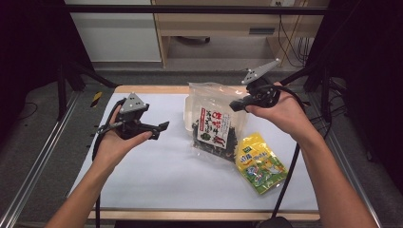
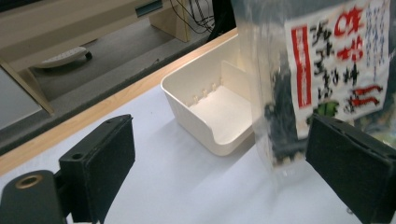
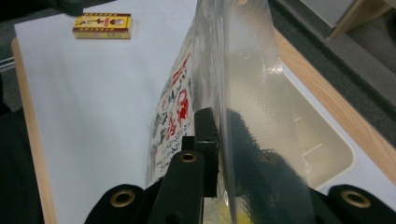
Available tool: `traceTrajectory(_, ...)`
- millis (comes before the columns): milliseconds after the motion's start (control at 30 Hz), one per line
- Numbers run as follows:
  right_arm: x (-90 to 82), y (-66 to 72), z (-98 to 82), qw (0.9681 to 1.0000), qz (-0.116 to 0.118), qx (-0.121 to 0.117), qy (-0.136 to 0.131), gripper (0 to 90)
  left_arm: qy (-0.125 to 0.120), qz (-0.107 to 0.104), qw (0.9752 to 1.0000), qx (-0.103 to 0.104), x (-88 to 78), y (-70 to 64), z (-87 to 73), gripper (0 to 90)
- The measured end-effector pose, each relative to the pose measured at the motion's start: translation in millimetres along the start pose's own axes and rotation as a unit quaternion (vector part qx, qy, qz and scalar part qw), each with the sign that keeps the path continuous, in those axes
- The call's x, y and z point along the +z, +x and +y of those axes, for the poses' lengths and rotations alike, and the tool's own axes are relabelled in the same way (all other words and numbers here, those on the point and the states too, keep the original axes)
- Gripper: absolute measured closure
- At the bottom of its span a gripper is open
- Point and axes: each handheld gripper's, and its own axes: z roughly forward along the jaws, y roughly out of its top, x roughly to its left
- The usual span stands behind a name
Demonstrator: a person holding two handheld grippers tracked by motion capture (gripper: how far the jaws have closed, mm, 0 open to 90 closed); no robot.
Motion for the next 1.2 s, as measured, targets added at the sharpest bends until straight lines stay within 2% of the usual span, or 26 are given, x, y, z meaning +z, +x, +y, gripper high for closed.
traceTrajectory(133,-6.1,-1.4,3.6,0.9998,-0.018,0.011,-0.005,86.8,0.005,0.004,1.0000,-0.005,2.1,-2.3,-16.1,8.2)
traceTrajectory(400,-22.7,-0.6,15.1,0.9986,-0.031,0.025,-0.035,86.9,0.016,0.010,0.9995,-0.024,10.7,-10.1,-55.9,7.8)
traceTrajectory(633,-34.2,-2.9,27.1,0.9958,-0.056,0.035,-0.064,86.9,0.036,0.010,0.9985,-0.040,19.9,-11.7,-95.9,7.2)
traceTrajectory(767,-38.3,-7.1,33.9,0.9922,-0.081,0.050,-0.081,87.1,0.047,0.022,0.9979,-0.039,18.2,-11.7,-110.7,7.3)
traceTrajectory(800,-38.7,-10.0,37.4,0.9897,-0.097,0.061,-0.086,87.1,0.049,0.022,0.9978,-0.038,17.5,-12.6,-113.9,7.2)
traceTrajectory(833,-38.7,-10.0,37.4,0.9897,-0.097,0.061,-0.086,87.1,0.052,0.023,0.9978,-0.035,16.9,-12.9,-115.9,7.2)
traceTrajectory(933,-36.7,-14.7,43.0,0.9849,-0.125,0.076,-0.093,87.1,0.055,0.026,0.9977,-0.029,15.1,-14.7,-121.3,7.2)
traceTrajectory(1100,-26.2,-22.4,49.6,0.9778,-0.166,0.091,-0.091,87.1,0.046,0.031,0.9979,-0.034,12.5,-18.2,-123.6,7.3)
traceTrajectory(1200,-17.9,-24.5,53.0,0.9755,-0.181,0.092,-0.085,87.1,0.048,0.030,0.9976,-0.041,12.6,-17.2,-127.2,7.3)
